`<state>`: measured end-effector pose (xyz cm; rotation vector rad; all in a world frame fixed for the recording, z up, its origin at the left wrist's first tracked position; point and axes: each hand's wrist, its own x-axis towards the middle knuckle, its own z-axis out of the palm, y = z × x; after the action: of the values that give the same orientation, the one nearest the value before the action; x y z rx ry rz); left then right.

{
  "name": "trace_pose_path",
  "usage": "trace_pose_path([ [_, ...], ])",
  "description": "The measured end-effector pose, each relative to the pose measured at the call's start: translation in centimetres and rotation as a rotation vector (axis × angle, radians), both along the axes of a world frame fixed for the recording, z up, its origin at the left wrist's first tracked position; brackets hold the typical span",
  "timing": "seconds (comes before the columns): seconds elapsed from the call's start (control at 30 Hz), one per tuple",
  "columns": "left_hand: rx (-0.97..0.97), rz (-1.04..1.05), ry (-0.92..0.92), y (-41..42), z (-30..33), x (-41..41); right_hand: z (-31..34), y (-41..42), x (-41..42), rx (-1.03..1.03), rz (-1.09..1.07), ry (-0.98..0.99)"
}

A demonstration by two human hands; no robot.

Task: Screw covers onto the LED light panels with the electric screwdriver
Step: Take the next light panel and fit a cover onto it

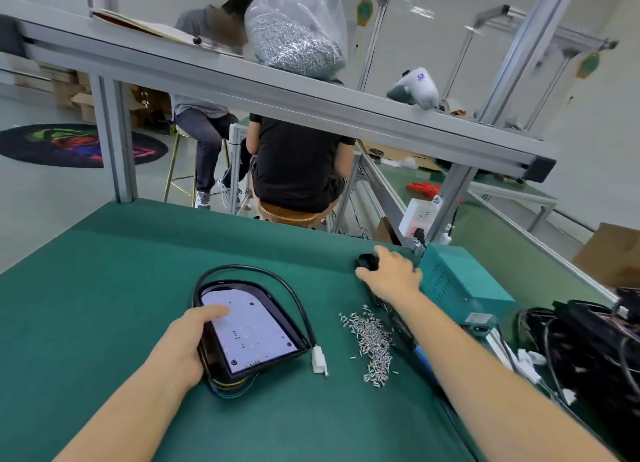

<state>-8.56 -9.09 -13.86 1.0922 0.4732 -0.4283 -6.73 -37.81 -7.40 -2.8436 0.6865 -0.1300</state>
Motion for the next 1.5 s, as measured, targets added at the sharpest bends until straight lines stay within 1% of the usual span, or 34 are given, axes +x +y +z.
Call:
trace_pose_path([
  [0.07,-0.02,0.025,-0.001,-0.2,0.4,0.1,0.1,-2.0,0.9,0.042,-0.09,0.147],
  [0.13,-0.007,0.041,-0.003,-0.3,0.5,0.2,-0.4,-3.7,1.8,0.123,-0.127,0.223],
  [0.2,0.008,0.046,0.0,-0.2,0.4,0.1,-1.0,-4.4,2.7,0.196,-0.097,0.264],
  [0.3,-0.02,0.04,0.015,0.0,0.4,-0.1,-1.3,-4.0,3.7,0.254,-0.041,0.32],
  [0.4,-0.047,0.031,0.016,0.3,0.4,-0.2,-1.4,-3.6,4.4,0.245,-0.039,0.366],
  [0.57,-0.052,0.015,0.008,0.4,0.3,-0.2,-2.2,-3.9,4.7,0.173,-0.085,0.417],
  [0.7,-0.067,0.004,0.002,0.4,0.2,-0.1,-2.7,-4.2,4.5,0.188,-0.132,0.322],
  [0.83,-0.078,-0.005,-0.001,0.5,0.1,0.0,-2.7,-4.0,4.3,0.297,-0.195,0.154],
  [0.87,-0.077,-0.007,0.0,0.5,0.1,0.0,-2.5,-3.6,4.2,0.272,-0.198,0.108],
  [0.93,-0.074,-0.011,0.002,0.6,0.0,0.1,-1.8,-2.4,3.9,0.148,-0.174,0.039],
  [1.0,-0.074,-0.016,0.001,0.6,0.1,0.0,-1.1,-0.4,3.3,0.073,-0.1,-0.029],
  [1.03,-0.075,-0.018,0.0,0.6,0.1,0.0,-0.8,0.7,2.8,0.09,-0.054,-0.06],
  [1.1,-0.083,-0.013,-0.009,0.6,0.3,-0.2,-0.4,3.0,1.7,0.184,0.044,-0.089],
  [1.23,-0.117,0.015,-0.054,0.5,0.2,-0.6,0.2,7.4,-2.6,0.396,0.254,-0.076],
  [1.27,-0.129,0.021,-0.07,0.5,0.1,-0.8,0.2,8.5,-3.8,0.421,0.296,-0.071],
  [1.3,-0.143,0.022,-0.089,0.4,0.1,-0.9,0.1,9.4,-4.9,0.417,0.327,-0.061],
  [1.4,-0.188,0.028,-0.162,0.3,-0.3,-1.7,-0.4,12.2,-7.5,0.321,0.402,-0.052],
  [1.5,-0.29,0.004,-0.184,-0.1,-0.3,-2.6,-1.3,14.1,-8.7,0.226,0.435,-0.051],
])
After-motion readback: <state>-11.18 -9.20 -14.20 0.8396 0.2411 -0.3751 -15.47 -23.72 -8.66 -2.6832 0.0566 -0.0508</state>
